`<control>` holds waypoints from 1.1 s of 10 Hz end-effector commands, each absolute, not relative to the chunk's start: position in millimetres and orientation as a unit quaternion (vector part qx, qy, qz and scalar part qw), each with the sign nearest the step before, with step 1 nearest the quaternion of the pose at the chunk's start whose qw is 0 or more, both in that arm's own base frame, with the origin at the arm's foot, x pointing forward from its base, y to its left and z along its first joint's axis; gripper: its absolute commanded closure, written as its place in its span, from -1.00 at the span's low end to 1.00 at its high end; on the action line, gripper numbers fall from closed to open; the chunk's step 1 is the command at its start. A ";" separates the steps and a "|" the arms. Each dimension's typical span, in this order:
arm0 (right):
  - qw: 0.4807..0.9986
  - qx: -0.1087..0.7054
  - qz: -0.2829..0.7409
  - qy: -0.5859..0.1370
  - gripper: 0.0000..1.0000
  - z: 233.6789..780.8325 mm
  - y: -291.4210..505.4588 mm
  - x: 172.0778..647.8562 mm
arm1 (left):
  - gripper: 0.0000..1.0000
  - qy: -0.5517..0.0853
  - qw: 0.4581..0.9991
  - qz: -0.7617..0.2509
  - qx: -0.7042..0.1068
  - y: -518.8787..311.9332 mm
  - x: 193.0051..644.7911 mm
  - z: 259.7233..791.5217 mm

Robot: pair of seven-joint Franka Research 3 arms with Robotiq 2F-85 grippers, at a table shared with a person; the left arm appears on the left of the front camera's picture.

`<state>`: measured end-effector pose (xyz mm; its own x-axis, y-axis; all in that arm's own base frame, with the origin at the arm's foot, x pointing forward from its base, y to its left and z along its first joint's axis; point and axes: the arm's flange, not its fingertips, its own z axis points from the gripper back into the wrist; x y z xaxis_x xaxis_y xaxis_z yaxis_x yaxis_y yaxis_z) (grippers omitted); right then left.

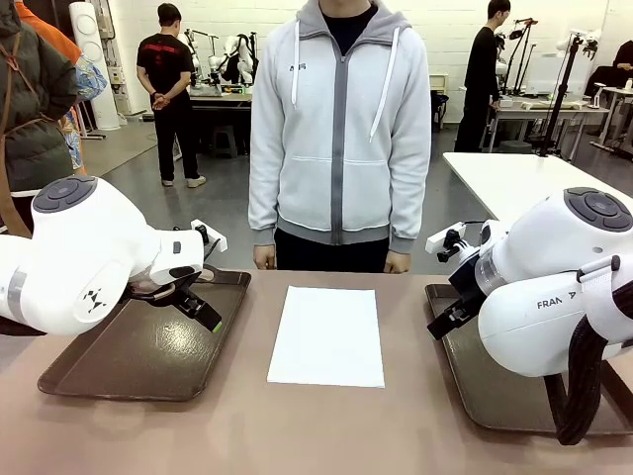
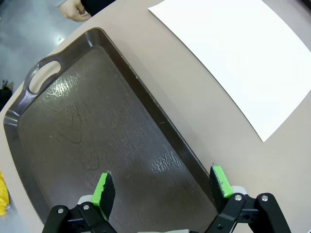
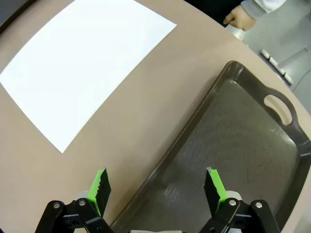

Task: Sort the A4 documents.
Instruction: Receive the A4 Paper.

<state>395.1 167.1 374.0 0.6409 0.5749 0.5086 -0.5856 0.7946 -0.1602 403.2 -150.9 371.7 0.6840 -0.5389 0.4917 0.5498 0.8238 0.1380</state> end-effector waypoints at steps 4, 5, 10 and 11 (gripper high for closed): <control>0.906 0.010 0.320 -0.277 -1.00 374.0 167.0 395.2 | -1.00 -0.265 0.918 -0.296 -0.011 -150.1 403.5 371.7; 0.906 0.010 0.320 -0.277 -1.00 374.0 167.0 395.2 | -1.00 -0.265 0.918 -0.296 -0.011 -150.1 403.5 371.7; 0.898 0.072 0.318 -0.297 -1.00 395.7 145.8 379.2 | -1.00 -0.270 0.907 -0.314 -0.079 -133.8 386.1 416.6; 0.894 0.085 0.313 -0.309 -1.00 406.8 135.4 373.3 | -1.00 -0.285 0.904 -0.308 -0.084 -118.1 382.6 433.6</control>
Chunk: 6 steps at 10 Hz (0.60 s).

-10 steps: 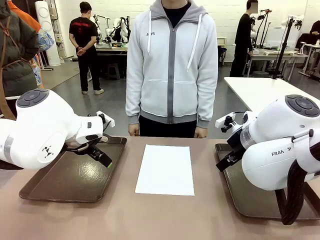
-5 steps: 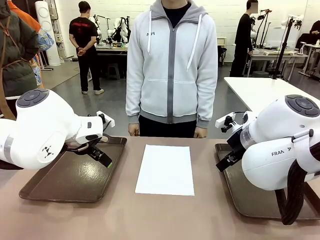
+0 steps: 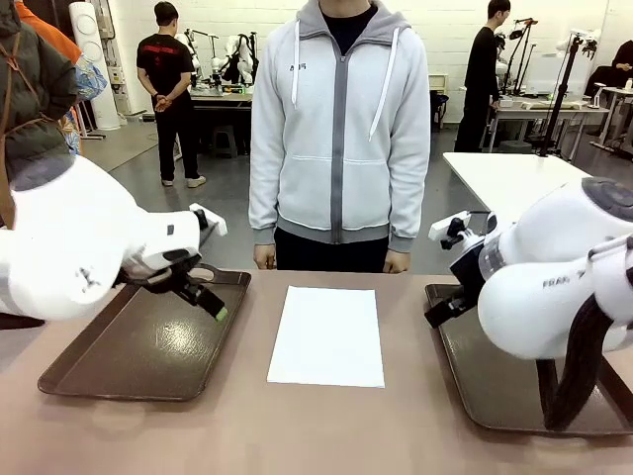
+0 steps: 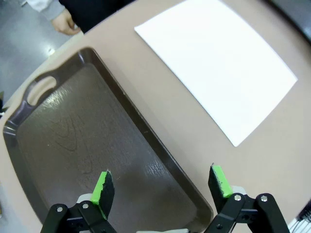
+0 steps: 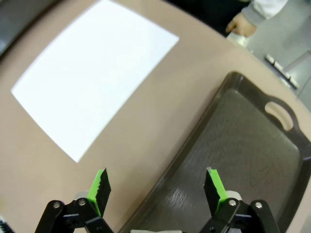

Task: Sort the A4 documents.
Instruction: Receive the A4 Paper.

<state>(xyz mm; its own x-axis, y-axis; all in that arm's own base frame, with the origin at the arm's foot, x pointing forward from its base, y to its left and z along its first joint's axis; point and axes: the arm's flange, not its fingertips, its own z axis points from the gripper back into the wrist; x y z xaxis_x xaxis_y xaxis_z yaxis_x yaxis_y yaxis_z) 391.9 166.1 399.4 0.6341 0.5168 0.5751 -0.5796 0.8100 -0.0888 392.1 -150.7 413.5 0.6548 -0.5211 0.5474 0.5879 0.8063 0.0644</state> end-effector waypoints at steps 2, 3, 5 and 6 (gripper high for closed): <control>0.885 0.116 0.309 -0.327 -1.00 436.3 107.6 357.2 | -1.00 -0.303 0.901 -0.293 -0.100 -81.8 376.6 460.0; 0.880 0.136 0.304 -0.339 -1.00 450.8 88.7 348.1 | -1.00 -0.312 0.902 -0.279 -0.109 -59.5 375.4 468.8; 0.869 0.193 0.285 -0.356 -1.00 474.5 50.5 329.8 | -1.00 -0.324 0.898 -0.265 -0.136 -20.5 367.7 484.8; 0.864 0.226 0.270 -0.360 -1.00 481.2 35.9 324.7 | -1.00 -0.323 0.896 -0.259 -0.160 -10.1 364.6 488.6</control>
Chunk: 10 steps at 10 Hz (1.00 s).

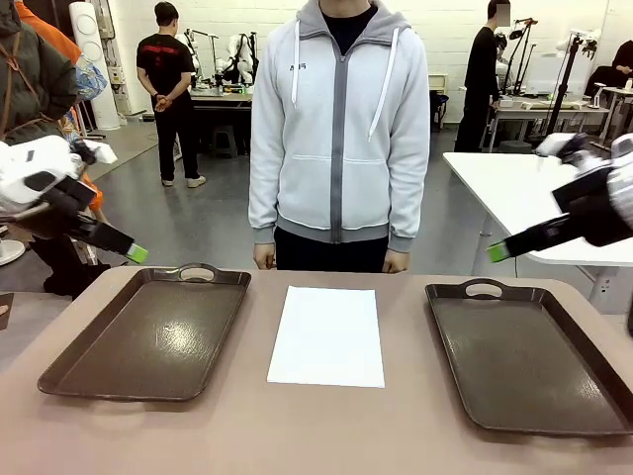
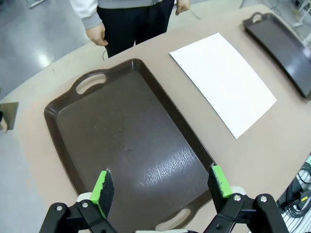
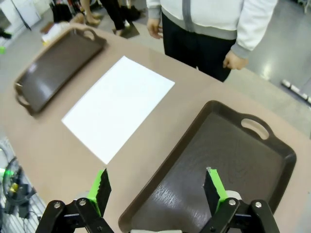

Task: Sort the A4 documents.
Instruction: Receive the A4 Paper.

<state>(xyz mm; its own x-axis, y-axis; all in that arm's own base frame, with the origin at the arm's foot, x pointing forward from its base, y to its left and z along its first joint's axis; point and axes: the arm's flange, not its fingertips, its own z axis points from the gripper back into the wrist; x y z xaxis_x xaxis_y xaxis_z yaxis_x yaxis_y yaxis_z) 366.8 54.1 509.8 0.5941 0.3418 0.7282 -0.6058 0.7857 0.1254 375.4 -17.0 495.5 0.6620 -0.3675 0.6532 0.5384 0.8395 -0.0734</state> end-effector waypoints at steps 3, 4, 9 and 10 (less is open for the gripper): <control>0.852 0.263 0.244 -0.381 -1.00 492.4 12.4 312.9 | -1.00 -0.336 0.874 -0.267 -0.230 4.7 345.5 500.7; 0.852 0.271 0.235 -0.380 -1.00 494.3 7.0 312.3 | -1.00 -0.339 0.871 -0.272 -0.231 8.8 338.5 504.2; 0.851 0.279 0.223 -0.385 -1.00 497.4 -2.6 310.3 | -1.00 -0.337 0.869 -0.271 -0.242 4.0 338.7 504.0; 0.852 0.278 0.219 -0.385 -1.00 496.5 -4.8 308.4 | -1.00 -0.334 0.867 -0.275 -0.246 4.4 339.7 503.1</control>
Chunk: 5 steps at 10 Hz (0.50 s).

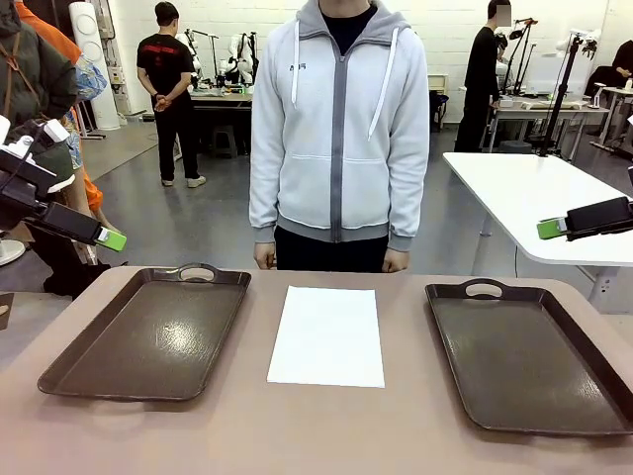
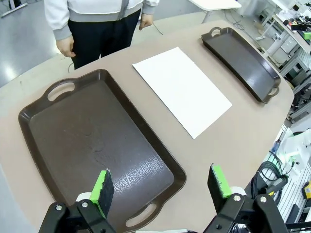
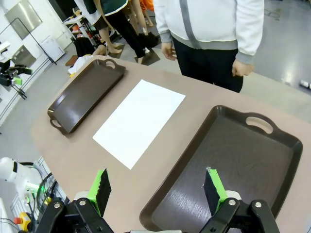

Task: Sort the A4 documents.
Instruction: Receive the A4 Paper.

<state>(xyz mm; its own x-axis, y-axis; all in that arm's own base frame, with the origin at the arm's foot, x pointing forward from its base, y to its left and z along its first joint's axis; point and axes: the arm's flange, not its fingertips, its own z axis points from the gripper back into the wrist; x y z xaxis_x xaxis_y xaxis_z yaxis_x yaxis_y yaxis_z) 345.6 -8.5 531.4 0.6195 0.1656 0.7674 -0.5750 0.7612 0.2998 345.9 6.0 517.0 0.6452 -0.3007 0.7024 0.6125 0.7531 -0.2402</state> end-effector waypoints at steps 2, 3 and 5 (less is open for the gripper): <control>0.859 0.273 0.193 -0.388 -1.00 495.1 -15.3 302.6 | -1.00 -0.330 0.866 -0.278 -0.254 2.0 341.5 502.6; 0.861 0.269 0.184 -0.391 -1.00 495.9 -20.3 298.4 | -1.00 -0.329 0.866 -0.278 -0.255 1.8 342.9 502.3; 0.863 0.265 0.180 -0.391 -1.00 496.4 -24.2 295.3 | -1.00 -0.325 0.865 -0.281 -0.258 -1.9 344.1 500.5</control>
<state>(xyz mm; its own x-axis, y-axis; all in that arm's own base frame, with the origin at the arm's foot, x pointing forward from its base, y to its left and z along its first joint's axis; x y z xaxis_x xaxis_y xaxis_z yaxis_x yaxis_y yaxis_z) 340.7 -38.9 533.7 0.6312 0.1058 0.7684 -0.5108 0.8022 0.3092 347.5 1.7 510.6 0.6467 -0.3061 0.6986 0.6297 0.7311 -0.2626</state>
